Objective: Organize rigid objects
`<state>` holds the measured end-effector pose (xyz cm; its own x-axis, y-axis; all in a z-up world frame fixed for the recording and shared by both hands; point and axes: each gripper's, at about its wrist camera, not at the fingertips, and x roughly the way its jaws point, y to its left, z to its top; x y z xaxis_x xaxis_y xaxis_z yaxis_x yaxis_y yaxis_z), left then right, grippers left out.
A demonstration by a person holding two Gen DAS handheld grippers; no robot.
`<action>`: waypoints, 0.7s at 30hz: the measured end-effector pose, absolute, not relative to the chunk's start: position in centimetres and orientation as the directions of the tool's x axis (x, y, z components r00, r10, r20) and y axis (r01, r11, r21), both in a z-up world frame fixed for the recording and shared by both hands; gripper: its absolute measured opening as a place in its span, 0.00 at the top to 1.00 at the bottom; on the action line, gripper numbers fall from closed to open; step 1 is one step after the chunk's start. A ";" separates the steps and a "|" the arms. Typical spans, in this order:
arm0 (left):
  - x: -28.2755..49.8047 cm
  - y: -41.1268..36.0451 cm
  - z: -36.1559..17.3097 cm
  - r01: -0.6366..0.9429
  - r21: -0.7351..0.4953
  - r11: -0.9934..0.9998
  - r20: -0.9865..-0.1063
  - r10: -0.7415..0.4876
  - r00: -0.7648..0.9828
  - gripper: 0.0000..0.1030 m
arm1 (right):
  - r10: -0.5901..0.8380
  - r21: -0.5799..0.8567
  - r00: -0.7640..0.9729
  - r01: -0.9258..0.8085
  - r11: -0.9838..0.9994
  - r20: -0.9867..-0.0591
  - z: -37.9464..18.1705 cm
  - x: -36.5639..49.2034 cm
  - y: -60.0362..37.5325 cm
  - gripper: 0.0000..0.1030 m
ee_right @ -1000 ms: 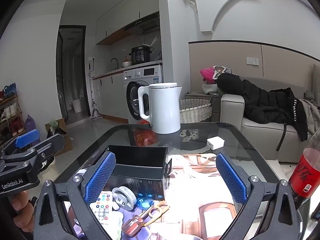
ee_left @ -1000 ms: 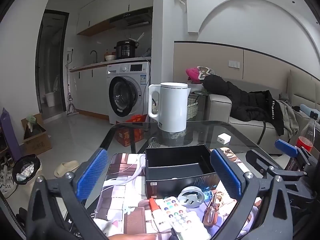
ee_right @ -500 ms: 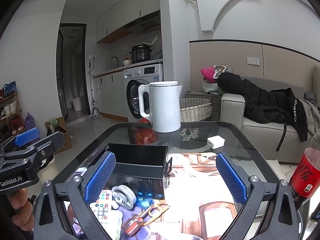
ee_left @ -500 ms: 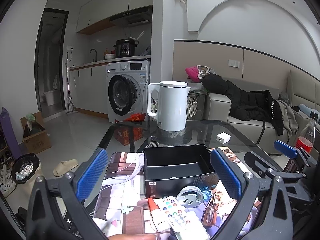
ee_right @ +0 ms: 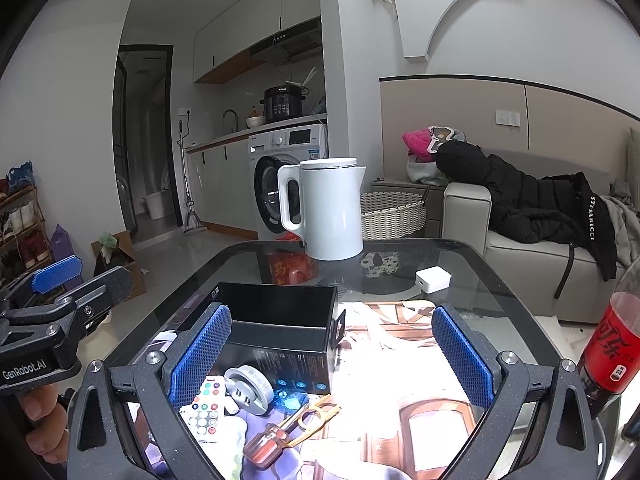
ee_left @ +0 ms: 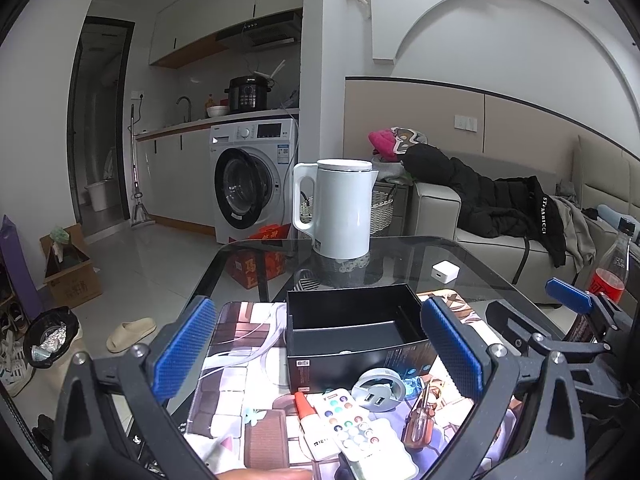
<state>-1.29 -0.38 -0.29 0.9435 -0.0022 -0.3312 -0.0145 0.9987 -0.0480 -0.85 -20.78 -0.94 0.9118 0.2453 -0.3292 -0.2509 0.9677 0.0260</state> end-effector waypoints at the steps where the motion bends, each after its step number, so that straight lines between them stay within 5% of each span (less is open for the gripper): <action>1: -1.3 -0.4 -0.3 -0.015 -0.047 0.999 -0.332 -0.002 0.943 0.00 | 0.244 0.026 0.912 -0.250 0.968 -0.329 -0.9 -0.9 -20.8 0.01; 21: -1.2 -0.2 -0.3 -0.010 -0.048 0.999 -0.339 -0.007 0.941 0.00 | 0.243 0.024 0.911 -0.249 0.968 -0.332 -1.1 -0.7 -20.7 0.01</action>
